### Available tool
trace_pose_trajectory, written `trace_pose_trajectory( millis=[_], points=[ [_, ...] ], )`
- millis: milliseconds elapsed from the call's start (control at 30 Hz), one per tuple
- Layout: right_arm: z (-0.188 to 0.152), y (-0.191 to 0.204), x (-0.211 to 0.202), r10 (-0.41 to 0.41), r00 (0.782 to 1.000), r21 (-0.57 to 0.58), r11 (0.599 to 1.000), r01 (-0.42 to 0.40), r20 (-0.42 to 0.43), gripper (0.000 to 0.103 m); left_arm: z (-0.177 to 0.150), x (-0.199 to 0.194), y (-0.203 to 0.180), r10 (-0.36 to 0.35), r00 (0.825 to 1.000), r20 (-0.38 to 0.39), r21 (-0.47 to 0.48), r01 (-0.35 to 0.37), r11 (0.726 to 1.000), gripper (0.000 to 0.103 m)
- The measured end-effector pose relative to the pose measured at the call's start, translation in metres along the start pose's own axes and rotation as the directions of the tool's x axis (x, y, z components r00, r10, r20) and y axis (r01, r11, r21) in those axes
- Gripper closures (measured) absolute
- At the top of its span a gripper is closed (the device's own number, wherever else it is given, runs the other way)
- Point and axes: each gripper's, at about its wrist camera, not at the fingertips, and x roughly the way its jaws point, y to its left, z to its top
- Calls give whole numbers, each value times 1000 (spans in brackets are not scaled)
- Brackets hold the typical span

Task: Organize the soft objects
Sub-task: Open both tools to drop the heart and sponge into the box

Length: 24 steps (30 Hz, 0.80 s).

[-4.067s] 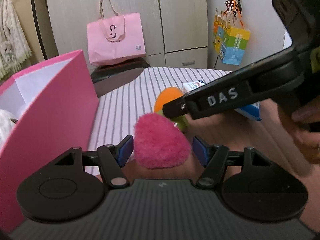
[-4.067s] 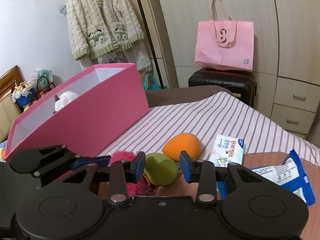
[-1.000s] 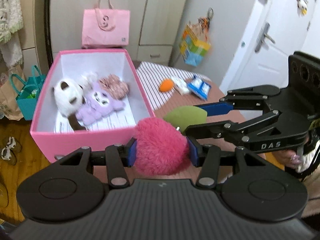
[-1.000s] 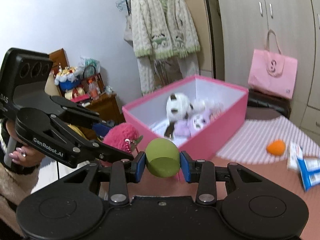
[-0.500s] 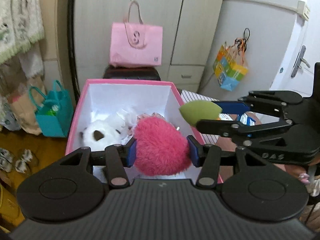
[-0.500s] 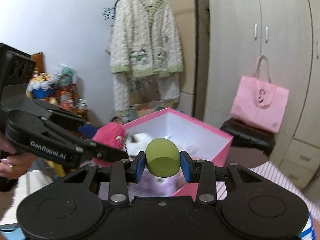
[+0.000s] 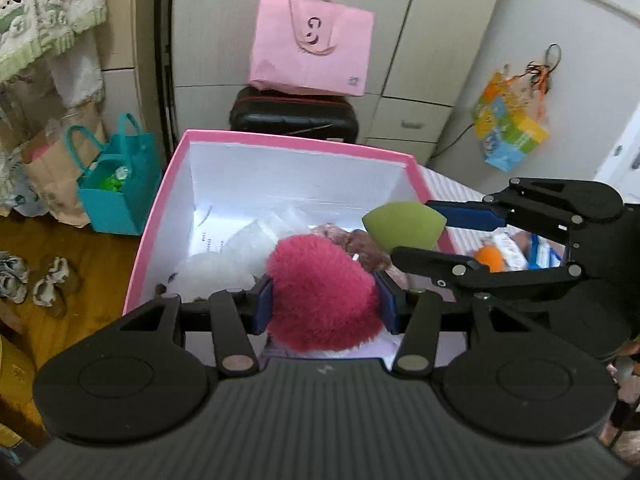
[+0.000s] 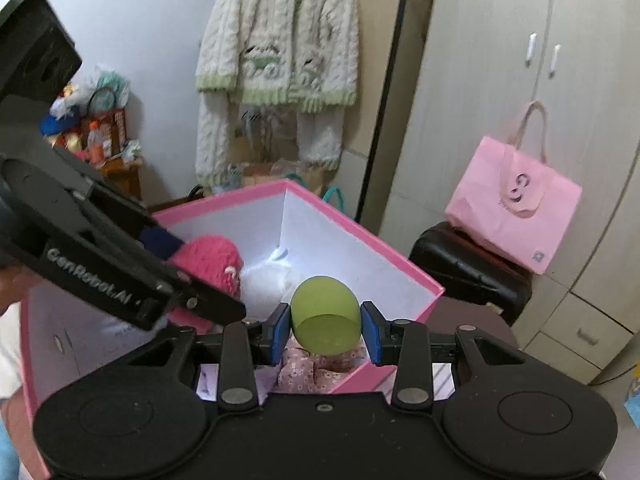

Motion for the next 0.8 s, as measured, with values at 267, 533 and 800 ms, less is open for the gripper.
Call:
trace_pose_trajectory(
  millis=[267,533,800],
  points=[
    [-3,-21,5,101,995,108,989,-103,29,42,3,-10,3,19,999,45,-12,-19,1000,31],
    [-24,-15,-54,156,984,135,977,-167,89,33,-21,-56,-11,-18,997,70,49,14,999,31],
    [-41,8,-101,129,987,129,982,-140,95,31,-42,-88,-34,-43,997,67,72,38,997,31]
  ],
)
